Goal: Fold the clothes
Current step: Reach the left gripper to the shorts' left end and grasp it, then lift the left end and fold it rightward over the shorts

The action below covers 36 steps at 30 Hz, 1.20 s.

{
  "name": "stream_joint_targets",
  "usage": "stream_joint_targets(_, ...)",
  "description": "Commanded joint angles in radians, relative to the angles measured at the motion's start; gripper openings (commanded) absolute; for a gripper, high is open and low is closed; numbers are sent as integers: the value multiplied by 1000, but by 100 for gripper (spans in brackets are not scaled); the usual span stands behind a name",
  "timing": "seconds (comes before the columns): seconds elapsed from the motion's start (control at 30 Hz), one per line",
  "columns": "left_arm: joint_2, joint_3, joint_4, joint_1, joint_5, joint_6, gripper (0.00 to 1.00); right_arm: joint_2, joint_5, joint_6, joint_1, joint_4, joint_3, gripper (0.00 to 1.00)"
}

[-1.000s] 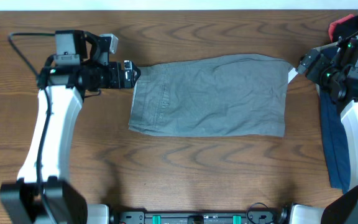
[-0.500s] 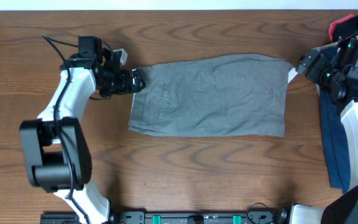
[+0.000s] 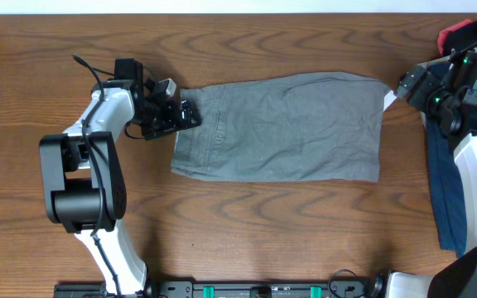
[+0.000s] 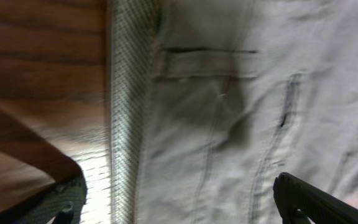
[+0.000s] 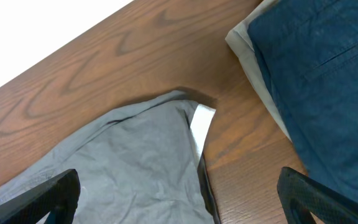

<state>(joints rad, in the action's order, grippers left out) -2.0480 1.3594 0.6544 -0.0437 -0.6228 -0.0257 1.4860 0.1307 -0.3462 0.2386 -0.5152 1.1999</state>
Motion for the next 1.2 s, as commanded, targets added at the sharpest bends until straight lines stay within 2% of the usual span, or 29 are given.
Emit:
stream_joint_targets(0.0, -66, -2, 11, 6, -71, 0, 98, 5, -3, 18, 3, -1, 15, 99)
stream_joint_targets(0.17, -90, -10, 21, 11, -107, 0, 99, 5, -4, 18, 3, -1, 15, 99)
stream_joint_targets(0.23, -90, -16, 23, 15, -107, 0, 94, 5, -3, 18, 3, -1, 15, 99)
stream_joint_targets(0.43, -90, -16, 29, 17, -107, 1, 60, 5, -3, 18, 2, -1, 15, 99)
stream_joint_targets(0.5, -90, -16, 29, 17, -107, 1, 42, 5, -3, 18, 2, -1, 15, 99)
stream_joint_targets(0.57, -90, -16, 30, 17, -106, 1, 29, 5, -3, 18, 2, -1, 15, 99)
stream_joint_targets(0.67, -89, -15, 41, 16, -97, 7, 12, 5, -4, 18, 3, -1, 15, 99)
stream_joint_targets(0.73, -83, -12, 53, 12, -52, 39, 6, 5, -3, 18, 2, -1, 15, 99)
stream_joint_targets(0.93, -20, 23, 150, -30, 175, 118, 6, 5, -4, 18, 2, -1, 15, 99)
stream_joint_targets(1.17, 179, 48, 247, -114, 381, 226, 6, 5, -3, 18, 2, -1, 15, 99)
